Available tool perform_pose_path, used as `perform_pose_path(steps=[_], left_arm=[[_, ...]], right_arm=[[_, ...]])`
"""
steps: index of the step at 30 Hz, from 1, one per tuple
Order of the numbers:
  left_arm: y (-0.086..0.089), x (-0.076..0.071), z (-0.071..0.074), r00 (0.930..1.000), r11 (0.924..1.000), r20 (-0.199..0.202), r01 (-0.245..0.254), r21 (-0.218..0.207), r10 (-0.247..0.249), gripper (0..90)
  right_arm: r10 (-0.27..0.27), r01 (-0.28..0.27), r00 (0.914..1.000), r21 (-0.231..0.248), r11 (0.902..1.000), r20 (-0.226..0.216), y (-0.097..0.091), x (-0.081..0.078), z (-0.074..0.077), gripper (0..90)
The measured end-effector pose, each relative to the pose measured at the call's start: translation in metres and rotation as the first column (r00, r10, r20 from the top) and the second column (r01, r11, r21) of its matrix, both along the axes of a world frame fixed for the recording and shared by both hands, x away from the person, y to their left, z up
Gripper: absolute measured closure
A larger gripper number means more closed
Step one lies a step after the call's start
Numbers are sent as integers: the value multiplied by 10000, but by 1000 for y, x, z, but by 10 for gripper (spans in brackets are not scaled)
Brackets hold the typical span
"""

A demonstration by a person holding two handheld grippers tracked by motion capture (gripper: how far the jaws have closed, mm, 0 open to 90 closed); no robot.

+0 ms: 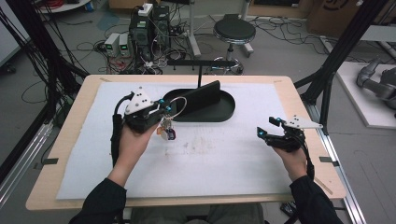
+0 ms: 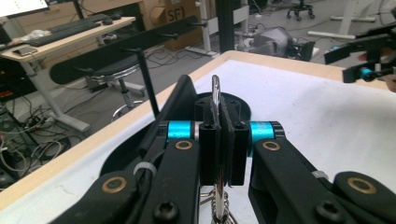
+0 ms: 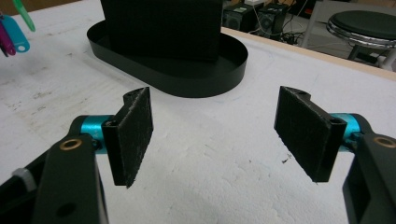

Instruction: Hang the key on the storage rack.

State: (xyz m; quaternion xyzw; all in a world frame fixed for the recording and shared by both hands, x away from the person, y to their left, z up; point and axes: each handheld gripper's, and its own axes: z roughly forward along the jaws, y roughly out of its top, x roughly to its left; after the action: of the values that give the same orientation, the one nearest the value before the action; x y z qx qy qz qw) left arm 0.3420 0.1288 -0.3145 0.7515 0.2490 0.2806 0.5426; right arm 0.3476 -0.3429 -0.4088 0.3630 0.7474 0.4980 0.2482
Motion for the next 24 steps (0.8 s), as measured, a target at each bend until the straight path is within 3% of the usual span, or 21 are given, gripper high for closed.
perform_pose_path(steps=[24], left_arm=[[4, 38, 24, 9963, 9966, 299, -812, 116, 808, 864]], right_arm=[[-60, 60, 10000, 136, 9999, -23, -1, 0, 0, 259]])
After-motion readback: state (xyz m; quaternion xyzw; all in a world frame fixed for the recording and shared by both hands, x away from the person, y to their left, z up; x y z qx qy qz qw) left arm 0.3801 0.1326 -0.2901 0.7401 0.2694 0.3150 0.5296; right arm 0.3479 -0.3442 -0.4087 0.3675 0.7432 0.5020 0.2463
